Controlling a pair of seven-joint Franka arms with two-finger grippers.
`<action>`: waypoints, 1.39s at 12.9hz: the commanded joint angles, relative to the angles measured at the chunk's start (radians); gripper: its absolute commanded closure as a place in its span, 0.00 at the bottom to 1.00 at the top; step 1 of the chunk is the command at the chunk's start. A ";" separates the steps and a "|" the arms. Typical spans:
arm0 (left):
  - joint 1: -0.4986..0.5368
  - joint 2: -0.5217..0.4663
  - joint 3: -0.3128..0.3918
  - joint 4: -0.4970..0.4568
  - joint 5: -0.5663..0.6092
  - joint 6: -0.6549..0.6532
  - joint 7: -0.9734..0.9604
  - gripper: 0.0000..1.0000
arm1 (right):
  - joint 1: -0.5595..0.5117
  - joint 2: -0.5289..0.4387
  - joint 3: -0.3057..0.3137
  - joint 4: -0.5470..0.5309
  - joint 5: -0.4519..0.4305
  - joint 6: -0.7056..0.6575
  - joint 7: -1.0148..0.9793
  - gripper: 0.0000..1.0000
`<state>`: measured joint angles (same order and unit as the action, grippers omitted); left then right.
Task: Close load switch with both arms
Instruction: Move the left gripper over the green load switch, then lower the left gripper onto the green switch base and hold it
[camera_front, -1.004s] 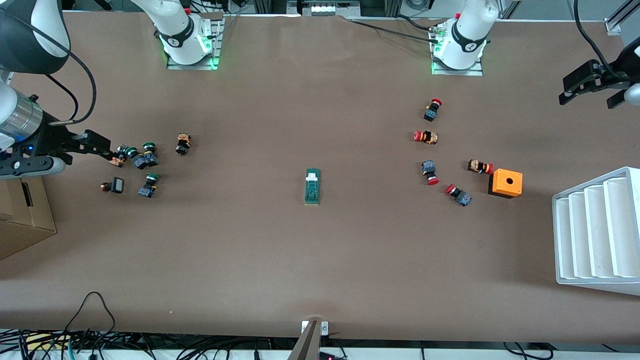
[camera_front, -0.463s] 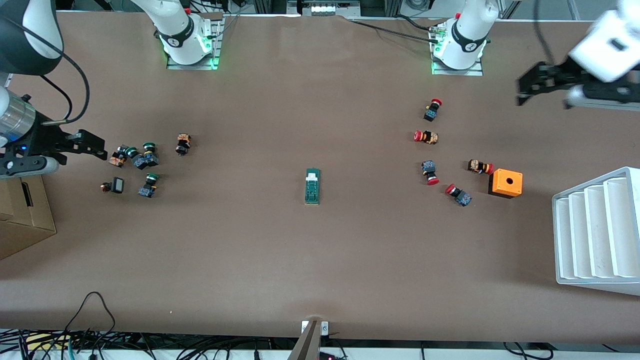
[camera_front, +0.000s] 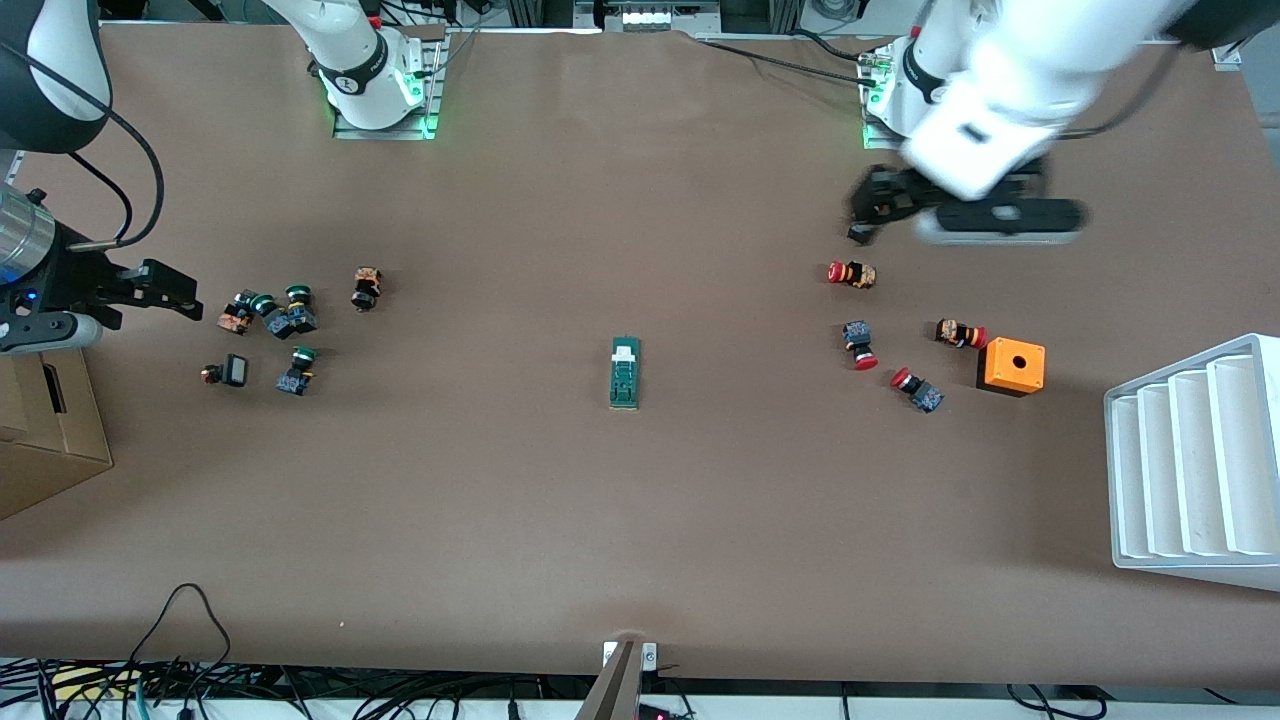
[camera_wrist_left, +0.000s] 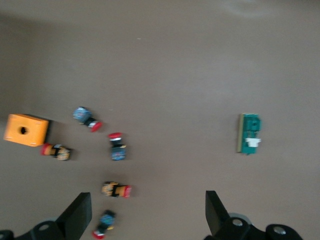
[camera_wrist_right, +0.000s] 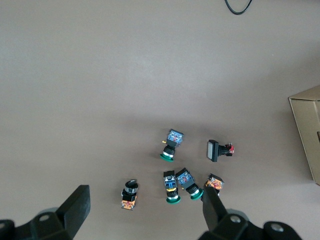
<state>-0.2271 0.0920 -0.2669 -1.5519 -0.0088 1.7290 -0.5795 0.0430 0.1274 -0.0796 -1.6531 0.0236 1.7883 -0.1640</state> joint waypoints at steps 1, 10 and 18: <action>-0.021 0.049 -0.092 -0.042 0.038 0.146 -0.196 0.00 | -0.006 0.011 0.006 0.026 -0.008 -0.020 -0.015 0.00; -0.057 0.332 -0.417 -0.206 0.916 0.478 -0.935 0.00 | 0.001 0.009 0.009 0.024 -0.008 -0.023 -0.008 0.00; -0.166 0.620 -0.446 -0.206 1.577 0.445 -1.572 0.00 | 0.001 0.011 0.011 0.023 -0.008 -0.035 0.001 0.00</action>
<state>-0.3831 0.6703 -0.7016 -1.7792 1.4777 2.1974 -2.0770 0.0456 0.1338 -0.0723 -1.6499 0.0236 1.7748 -0.1646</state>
